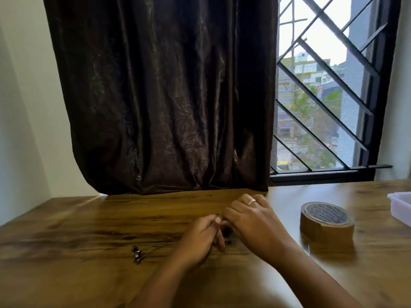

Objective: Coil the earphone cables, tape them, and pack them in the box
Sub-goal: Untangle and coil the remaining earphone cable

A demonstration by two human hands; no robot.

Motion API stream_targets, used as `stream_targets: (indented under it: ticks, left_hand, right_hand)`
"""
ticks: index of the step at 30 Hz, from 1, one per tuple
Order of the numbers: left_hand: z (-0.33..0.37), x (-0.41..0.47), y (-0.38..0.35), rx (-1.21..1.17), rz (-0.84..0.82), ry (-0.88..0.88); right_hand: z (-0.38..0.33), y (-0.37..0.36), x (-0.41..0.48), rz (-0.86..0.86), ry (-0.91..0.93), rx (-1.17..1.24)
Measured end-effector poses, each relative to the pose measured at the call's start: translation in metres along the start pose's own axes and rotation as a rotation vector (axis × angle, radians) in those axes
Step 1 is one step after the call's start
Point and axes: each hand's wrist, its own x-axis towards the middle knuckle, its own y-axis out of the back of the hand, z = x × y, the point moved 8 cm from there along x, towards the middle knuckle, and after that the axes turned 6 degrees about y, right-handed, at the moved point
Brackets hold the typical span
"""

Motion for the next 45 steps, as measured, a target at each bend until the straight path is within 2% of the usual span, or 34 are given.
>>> stream_targets:
  ticks: [4,8,11,13,16,21,26,31,35,39,45]
  left_hand:
    - [0.006,-0.003,0.001,-0.047,0.025,-0.006]
    - [0.02,-0.005,0.013,0.014,0.159,-0.099]
    - [0.025,-0.007,0.013,-0.026,0.156,-0.113]
    - [0.025,-0.006,0.014,-0.114,0.125,-0.093]
    - [0.029,-0.009,0.011,-0.387,0.025,-0.053]
    - [0.035,-0.009,0.008,-0.835,-0.039,-0.076]
    - [0.028,-0.009,0.026,-0.971,0.102,-0.096]
    - [0.024,-0.011,0.044,-1.057,0.242,-0.111]
    - [0.018,-0.012,0.051,-1.067,0.331,-0.103]
    - [0.015,-0.014,0.056,-1.094,0.374,-0.107]
    - [0.014,-0.015,0.067,-1.094,0.448,-0.16]
  right_hand:
    - [0.008,0.008,-0.003,0.051,-0.08,-0.076]
    - [0.022,0.007,-0.006,0.036,-0.205,-0.084]
    - [0.025,0.003,-0.006,-0.002,-0.26,-0.105]
    - [0.026,0.0,-0.006,-0.057,-0.301,-0.115]
    - [0.029,-0.011,-0.011,-0.156,-0.355,-0.035]
    - [0.006,-0.029,-0.009,-0.241,-0.295,0.272]
    - [-0.014,-0.041,-0.005,-0.326,-0.358,0.592]
    - [-0.02,-0.051,-0.007,-0.364,-0.329,0.607]
    - [-0.014,-0.044,-0.009,-0.361,-0.334,0.511]
    - [-0.01,-0.048,-0.016,-0.503,-0.317,0.403]
    - [-0.036,-0.066,-0.015,-0.675,-0.191,0.684]
